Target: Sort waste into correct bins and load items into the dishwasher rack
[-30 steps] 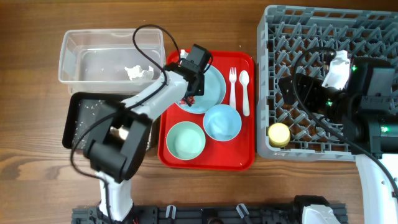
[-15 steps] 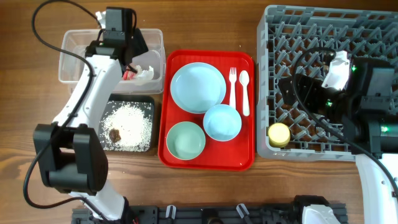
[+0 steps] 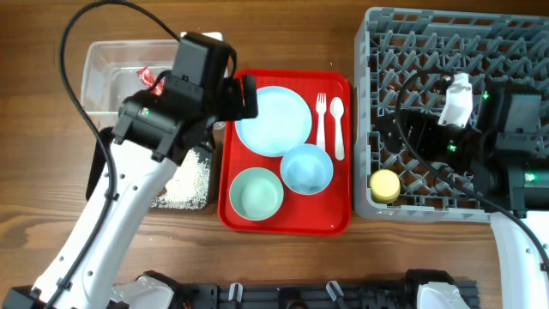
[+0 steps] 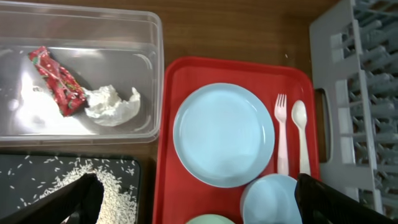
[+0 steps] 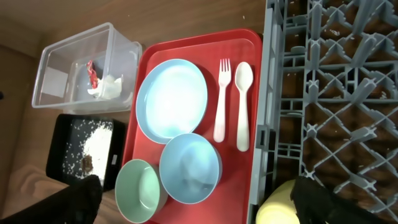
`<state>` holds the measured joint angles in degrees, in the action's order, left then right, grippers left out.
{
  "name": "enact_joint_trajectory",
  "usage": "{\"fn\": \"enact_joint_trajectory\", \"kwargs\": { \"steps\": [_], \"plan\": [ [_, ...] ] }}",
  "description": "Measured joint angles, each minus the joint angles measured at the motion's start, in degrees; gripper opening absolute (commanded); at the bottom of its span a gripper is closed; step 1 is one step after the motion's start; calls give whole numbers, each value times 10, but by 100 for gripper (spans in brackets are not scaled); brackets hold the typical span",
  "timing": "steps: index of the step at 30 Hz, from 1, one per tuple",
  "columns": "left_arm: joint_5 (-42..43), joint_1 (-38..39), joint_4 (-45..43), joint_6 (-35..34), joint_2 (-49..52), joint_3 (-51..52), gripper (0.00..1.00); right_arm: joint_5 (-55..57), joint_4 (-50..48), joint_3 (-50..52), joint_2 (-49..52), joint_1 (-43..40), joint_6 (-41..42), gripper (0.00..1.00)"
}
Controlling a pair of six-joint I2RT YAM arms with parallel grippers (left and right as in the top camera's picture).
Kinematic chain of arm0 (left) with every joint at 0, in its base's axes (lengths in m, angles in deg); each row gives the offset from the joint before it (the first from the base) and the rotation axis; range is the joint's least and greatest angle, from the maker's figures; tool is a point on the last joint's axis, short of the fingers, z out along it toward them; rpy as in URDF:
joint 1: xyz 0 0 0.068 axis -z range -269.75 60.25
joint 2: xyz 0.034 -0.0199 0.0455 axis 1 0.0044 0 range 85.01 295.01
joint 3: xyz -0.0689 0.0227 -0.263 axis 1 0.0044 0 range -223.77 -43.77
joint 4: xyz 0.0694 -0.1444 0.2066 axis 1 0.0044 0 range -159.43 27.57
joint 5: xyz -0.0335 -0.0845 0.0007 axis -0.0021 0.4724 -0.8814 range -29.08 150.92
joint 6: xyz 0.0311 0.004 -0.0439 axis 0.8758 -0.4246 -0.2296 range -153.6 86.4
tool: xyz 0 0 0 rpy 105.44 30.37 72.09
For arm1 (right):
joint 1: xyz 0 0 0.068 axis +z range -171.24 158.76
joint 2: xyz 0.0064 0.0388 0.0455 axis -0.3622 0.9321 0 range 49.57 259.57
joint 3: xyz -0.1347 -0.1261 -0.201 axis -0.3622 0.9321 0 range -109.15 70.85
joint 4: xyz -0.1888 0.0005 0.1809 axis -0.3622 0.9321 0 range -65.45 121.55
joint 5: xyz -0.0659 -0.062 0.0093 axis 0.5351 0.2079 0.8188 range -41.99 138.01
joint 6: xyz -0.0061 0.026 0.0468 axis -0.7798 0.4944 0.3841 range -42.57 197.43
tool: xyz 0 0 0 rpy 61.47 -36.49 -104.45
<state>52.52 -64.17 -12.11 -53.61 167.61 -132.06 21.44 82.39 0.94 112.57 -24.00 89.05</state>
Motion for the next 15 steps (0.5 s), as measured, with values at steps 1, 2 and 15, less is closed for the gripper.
{"fn": "enact_joint_trajectory", "kwargs": {
  "steps": [1,2,15],
  "plan": [
    [0,2,2,0,-1,0,100,0,0,0,0,0,0,100],
    [0,2,3,0,-2,0,100,0,0,0,0,0,0,100],
    [0,2,18,0,-4,0,100,0,0,0,0,0,0,100]
  ]
}}
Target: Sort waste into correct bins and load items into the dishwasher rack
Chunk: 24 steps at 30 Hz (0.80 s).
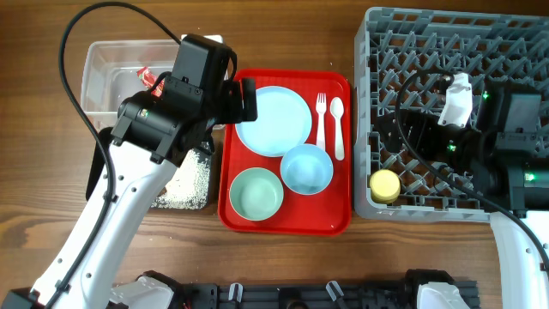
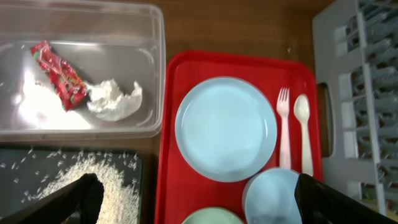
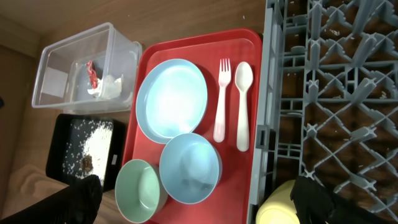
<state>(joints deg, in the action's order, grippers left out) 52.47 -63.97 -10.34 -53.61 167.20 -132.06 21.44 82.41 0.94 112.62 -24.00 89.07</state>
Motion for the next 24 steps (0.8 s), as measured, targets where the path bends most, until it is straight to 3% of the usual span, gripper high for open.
{"fn": "enact_joint_trajectory", "kwargs": {
  "steps": [2,4,8,12,19,24],
  "plan": [
    [-6,0,38,0,-13,1,100,0,0,0,0,0,0,100],
    [-26,0,17,2,-47,9,100,0,-1,0,0,0,0,100],
    [-32,-28,-181,21,-171,124,100,0,-1,0,0,0,0,100],
    [13,-70,-367,28,-317,333,100,0,0,0,1,0,0,100],
    [47,-144,-400,28,-610,575,100,0,-1,0,1,0,0,100],
    [53,-145,-442,28,-730,695,100,0,0,0,1,0,0,100]
  ]
}}
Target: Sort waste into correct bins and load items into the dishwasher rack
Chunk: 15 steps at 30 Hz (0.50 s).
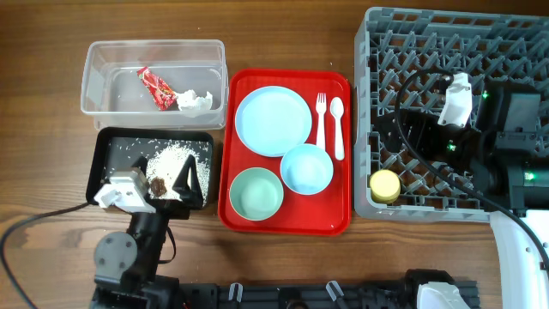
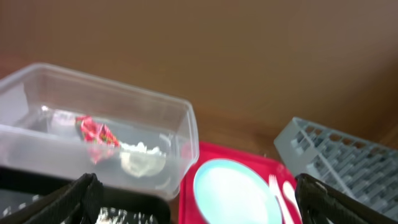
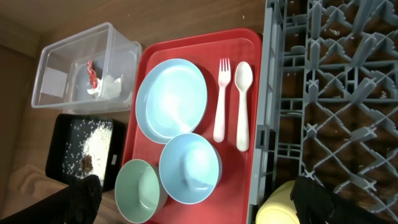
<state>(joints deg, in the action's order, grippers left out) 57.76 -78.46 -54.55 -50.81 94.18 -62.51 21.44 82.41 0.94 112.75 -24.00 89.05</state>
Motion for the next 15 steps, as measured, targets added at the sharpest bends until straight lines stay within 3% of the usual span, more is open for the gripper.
{"fn": "enact_joint_trajectory", "kwargs": {
  "steps": [6,15],
  "plan": [
    [3,0,-92,0,-80,137,100,0,-1,0,0,0,0,100],
    [3,0,-109,0,-84,181,100,0,-1,0,0,0,0,100]
  ]
}}
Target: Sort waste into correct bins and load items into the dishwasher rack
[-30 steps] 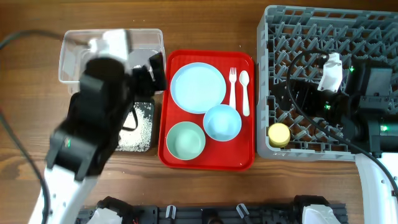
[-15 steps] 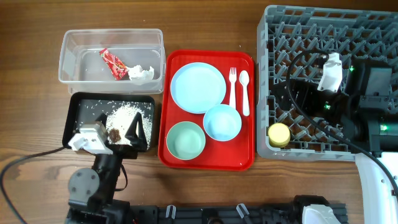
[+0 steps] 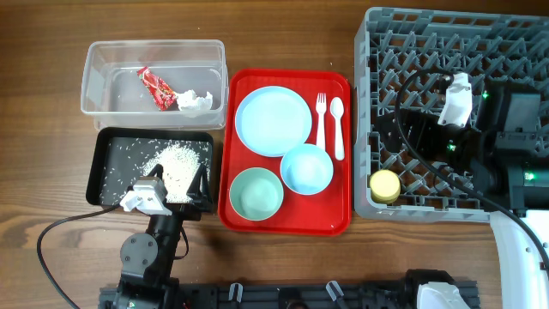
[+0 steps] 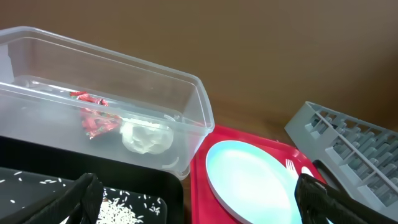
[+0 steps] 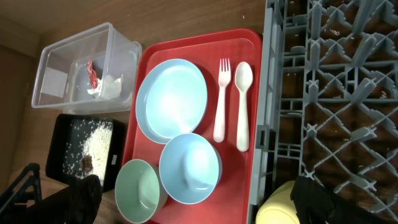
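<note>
A red tray [image 3: 334, 215] holds a light-blue plate [image 3: 273, 121], a fork [image 3: 321, 120], a spoon [image 3: 337, 129], a blue bowl [image 3: 307, 168] and a green bowl [image 3: 256, 194]. The clear bin [image 3: 111, 94] contains a red wrapper [image 3: 156, 87] and a crumpled tissue [image 3: 195, 100]. A black tray [image 3: 111, 172] carries rice [image 3: 176, 159]. My left gripper [image 4: 199, 205] is open and empty, low at the black tray's front edge. The right gripper [image 5: 199, 202] hangs open and empty over the grey dishwasher rack [image 3: 429, 51], where a yellow cup [image 3: 385, 184] stands.
The left arm is folded at the table's front edge below the black tray. The right arm and its cables lie over the rack's right half. Bare wood shows round the bins and the tray.
My left gripper has shifted slightly right along the black tray's front edge and now looks lower onto the bin and plate. The right arm and all objects are unchanged.
At first my left arm reached over the gap between the clear bin and the red tray, open above the plate. A moment later it stood slightly higher there. Then it was folded at the table's front by the black tray, where it remains. The right arm stayed still.
</note>
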`<state>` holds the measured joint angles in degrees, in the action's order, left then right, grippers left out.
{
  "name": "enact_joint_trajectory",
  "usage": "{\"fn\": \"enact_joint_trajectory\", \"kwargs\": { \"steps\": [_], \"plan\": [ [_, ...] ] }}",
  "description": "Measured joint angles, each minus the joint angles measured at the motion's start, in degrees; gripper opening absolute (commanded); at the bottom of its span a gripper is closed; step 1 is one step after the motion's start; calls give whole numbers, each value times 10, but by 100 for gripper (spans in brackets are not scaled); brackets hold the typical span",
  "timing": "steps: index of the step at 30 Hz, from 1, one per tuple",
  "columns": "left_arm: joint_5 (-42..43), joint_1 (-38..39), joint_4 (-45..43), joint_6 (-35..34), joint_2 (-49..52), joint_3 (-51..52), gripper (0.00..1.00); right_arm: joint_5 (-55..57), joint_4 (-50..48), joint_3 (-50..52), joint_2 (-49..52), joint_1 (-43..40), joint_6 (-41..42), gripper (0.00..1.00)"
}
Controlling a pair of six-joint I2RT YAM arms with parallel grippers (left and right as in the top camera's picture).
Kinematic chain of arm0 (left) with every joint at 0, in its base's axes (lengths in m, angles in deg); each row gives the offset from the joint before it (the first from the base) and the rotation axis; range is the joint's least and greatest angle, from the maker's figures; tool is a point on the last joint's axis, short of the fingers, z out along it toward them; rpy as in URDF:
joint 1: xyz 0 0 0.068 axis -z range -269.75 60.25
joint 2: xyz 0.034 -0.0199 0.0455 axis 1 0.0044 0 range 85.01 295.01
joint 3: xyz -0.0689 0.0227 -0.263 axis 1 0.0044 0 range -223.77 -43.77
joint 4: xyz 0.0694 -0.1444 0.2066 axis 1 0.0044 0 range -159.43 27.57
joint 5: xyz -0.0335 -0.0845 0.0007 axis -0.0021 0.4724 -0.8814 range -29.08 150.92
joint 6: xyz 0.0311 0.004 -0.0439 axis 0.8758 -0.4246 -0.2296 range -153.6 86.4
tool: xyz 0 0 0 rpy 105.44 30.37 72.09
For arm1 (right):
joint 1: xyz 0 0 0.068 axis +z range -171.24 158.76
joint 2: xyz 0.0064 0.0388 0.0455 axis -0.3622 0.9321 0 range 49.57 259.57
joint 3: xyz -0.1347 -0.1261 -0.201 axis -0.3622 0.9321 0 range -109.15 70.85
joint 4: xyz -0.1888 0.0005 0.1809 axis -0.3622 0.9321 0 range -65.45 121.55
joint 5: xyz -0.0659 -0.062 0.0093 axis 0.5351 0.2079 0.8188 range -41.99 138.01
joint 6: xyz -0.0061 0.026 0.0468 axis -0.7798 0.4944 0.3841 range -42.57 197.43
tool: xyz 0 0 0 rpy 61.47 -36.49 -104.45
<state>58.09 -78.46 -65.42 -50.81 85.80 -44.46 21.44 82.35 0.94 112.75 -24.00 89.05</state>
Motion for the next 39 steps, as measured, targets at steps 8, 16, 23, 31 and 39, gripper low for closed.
{"fn": "enact_joint_trajectory", "kwargs": {
  "steps": [8,16,23,31,39],
  "plan": [
    [0,0,0,0,0,0,100,0,0,0,0,0,0,100],
    [0,0,0,0,0,0,100,-39,-9,0,0,50,32,99],
    [2,0,0,0,0,0,100,112,15,22,28,292,73,74],
    [2,0,0,0,0,0,100,202,-90,45,268,308,73,67],
    [2,0,0,0,0,0,100,218,-110,49,442,308,66,11]
  ]
}}
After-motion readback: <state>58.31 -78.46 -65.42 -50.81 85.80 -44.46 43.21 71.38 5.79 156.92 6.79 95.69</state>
